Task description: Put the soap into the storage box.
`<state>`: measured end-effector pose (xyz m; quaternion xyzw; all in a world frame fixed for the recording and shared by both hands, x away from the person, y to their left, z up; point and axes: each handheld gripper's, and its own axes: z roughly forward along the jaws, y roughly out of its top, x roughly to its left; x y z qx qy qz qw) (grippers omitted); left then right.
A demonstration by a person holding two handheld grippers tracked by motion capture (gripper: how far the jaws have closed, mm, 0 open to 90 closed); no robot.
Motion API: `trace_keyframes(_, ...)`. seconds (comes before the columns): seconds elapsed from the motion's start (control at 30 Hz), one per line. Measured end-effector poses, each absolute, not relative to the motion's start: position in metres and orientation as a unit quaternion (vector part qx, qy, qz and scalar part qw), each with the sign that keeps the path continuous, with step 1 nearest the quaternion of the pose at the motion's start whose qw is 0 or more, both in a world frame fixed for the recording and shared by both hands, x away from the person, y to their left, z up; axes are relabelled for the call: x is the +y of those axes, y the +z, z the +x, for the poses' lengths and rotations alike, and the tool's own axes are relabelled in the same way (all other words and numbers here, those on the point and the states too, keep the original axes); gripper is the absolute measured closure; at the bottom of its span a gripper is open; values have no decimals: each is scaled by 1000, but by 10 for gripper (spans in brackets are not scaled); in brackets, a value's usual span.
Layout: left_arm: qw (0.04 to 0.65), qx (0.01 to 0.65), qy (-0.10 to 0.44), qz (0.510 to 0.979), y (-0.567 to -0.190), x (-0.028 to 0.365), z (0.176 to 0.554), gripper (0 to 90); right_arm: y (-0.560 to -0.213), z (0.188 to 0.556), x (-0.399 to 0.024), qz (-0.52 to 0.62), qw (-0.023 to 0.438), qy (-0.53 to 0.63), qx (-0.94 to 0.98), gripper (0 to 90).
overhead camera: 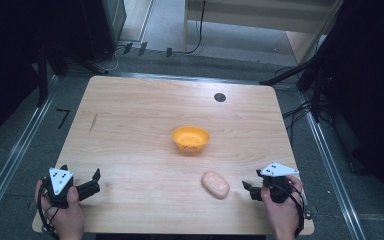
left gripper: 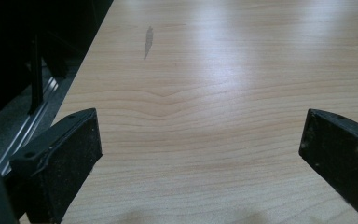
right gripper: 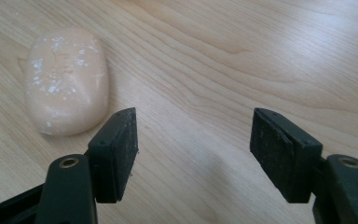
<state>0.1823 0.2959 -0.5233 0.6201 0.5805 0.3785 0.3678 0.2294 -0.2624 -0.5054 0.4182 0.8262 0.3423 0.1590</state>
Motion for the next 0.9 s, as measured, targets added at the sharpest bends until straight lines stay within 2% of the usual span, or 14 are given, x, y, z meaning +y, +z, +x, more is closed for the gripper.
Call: trace_keyframes(0.9,368,578,376,624,-523,295,184,0,-499,239,-215,383,93,319,862,292)
